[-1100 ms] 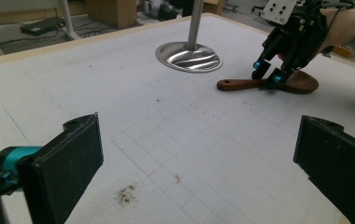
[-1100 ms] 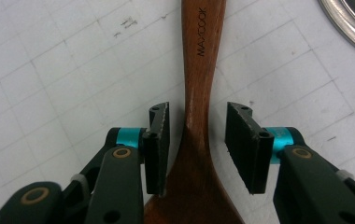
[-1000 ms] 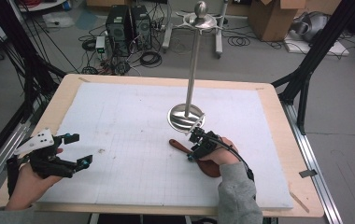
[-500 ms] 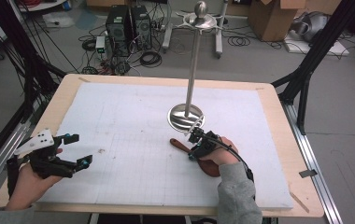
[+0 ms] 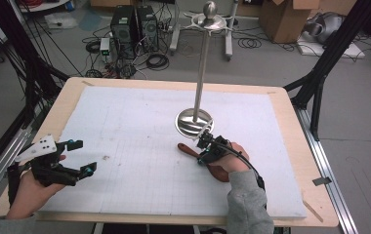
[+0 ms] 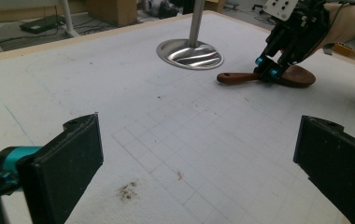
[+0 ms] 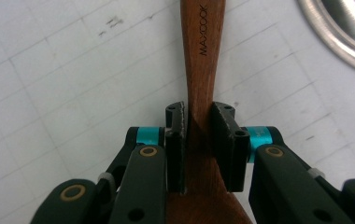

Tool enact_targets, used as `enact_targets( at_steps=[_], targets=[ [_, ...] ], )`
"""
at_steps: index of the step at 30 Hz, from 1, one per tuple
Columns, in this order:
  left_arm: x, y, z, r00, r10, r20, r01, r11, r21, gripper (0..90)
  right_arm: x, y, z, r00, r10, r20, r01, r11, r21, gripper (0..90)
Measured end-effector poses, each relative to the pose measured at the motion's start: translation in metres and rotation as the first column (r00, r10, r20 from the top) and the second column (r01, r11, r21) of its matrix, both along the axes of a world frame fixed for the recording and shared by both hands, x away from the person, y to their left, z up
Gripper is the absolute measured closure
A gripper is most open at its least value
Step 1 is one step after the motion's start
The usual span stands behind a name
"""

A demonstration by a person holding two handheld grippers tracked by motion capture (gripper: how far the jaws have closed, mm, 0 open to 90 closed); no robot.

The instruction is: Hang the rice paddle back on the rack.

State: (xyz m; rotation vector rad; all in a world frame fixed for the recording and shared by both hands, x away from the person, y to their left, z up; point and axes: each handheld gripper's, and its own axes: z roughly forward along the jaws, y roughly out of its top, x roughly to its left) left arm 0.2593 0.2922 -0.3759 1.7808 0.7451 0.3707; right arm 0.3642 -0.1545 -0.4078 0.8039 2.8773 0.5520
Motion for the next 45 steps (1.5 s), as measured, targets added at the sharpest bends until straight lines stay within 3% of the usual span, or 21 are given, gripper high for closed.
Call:
enact_targets(
  at_steps=[4, 8, 15, 31, 38, 45],
  targets=[
    [0.000, 0.000, 0.000, 1.0000, 0.002, -0.001, -0.002, 1.0000, -0.002, 1.9, 0.000, -0.005, 0.004, 0.9997, -0.019, 0.013, 0.019, 0.9992, 0.036, 75.4],
    [0.002, -0.002, 0.000, 1.0000, -0.005, 0.001, 0.005, 1.0000, 0.002, 1.9, 0.000, -0.011, 0.009, 0.9980, -0.063, 0.009, 0.061, 0.9918, 0.112, 75.5],
    [0.004, -0.005, 0.000, 0.9999, -0.010, -0.002, 0.010, 0.9999, 0.001, 1.9, -0.004, -0.020, 0.019, 0.9963, -0.068, 0.053, 0.058, 0.9820, 0.180, 75.7],
    [0.008, -0.010, 0.002, 0.9996, -0.028, -0.001, 0.028, 0.9996, -0.003, 1.9, -0.018, -0.031, 0.041, 0.9836, -0.090, 0.157, 0.044, 0.9613, 0.272, 76.3],
    [0.008, -0.011, 0.002, 0.9994, -0.034, 0.000, 0.034, 0.9994, -0.006, 1.9, -0.020, -0.037, 0.045, 0.9772, -0.102, 0.186, 0.041, 0.9512, 0.306, 76.4],
    [0.009, -0.011, 0.002, 0.9994, -0.033, 0.000, 0.033, 0.9994, -0.006, 1.9, -0.021, -0.043, 0.046, 0.9780, -0.101, 0.183, 0.035, 0.9417, 0.335, 76.5]
  ],
)
